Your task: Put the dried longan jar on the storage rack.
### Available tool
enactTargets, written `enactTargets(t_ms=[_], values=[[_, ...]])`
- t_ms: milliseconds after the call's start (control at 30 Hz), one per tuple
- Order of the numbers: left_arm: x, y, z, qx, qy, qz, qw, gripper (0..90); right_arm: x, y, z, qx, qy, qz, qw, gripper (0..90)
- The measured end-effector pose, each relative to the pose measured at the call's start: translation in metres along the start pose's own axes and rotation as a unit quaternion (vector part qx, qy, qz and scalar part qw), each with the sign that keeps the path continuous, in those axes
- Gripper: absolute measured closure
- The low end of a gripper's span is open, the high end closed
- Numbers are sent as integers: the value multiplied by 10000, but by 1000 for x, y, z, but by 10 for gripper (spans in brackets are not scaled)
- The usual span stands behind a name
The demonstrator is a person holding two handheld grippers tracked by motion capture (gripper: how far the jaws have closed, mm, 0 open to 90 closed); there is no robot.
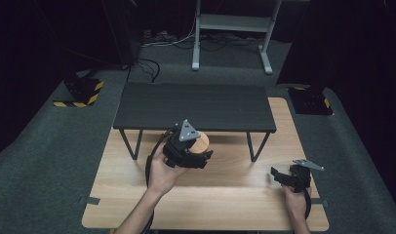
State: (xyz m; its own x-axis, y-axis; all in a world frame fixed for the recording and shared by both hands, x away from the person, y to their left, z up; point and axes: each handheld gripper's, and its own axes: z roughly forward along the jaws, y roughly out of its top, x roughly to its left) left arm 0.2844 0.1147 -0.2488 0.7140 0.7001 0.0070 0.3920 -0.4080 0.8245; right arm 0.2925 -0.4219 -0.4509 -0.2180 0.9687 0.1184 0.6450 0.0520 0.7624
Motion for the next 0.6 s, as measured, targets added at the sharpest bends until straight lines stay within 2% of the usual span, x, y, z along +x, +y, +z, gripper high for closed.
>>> enactTargets(t_ms=[300,333,600], values=[[22,33,3,-144,46,-105,9998,258,-2,-1,0,-23,44,38,10000,111],[26,39,6,-149,79,-106,9998,258,-3,-1,0,-26,47,41,10000,111],[40,55,28,-121,218,-246,9994,258,-5,-1,-1,-42,80,69,9999,111]])
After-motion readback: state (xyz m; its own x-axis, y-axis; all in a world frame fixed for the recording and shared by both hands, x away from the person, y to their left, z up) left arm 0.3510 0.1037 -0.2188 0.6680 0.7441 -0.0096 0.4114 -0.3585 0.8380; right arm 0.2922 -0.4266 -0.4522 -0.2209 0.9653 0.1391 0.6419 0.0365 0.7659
